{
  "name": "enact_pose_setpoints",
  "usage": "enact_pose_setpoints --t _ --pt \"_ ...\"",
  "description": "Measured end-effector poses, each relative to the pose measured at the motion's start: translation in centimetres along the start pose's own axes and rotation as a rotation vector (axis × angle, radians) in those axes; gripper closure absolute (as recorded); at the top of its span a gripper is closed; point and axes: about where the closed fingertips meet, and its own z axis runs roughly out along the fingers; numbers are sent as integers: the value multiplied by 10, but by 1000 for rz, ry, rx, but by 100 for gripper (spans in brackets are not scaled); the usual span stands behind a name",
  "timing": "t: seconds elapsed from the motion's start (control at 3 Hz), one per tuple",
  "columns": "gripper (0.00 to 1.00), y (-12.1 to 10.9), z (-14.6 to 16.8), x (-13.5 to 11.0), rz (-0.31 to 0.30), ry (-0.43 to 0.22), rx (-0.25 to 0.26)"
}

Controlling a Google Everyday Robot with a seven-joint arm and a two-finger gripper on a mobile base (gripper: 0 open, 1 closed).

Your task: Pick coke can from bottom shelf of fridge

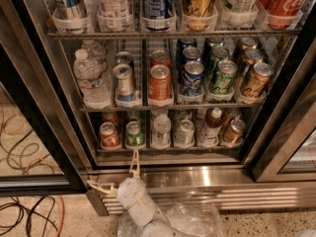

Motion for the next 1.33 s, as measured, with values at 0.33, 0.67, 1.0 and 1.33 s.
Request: enact_pose_setpoints --t 0.33,0.67,1.0,1.33 --pt "0 -6 11 6 -4 16 18" --pt "0 -13 18 18 6 34 48" --pt "0 -21 23 29 15 33 90" --pt "18 -21 23 29 15 33 92"
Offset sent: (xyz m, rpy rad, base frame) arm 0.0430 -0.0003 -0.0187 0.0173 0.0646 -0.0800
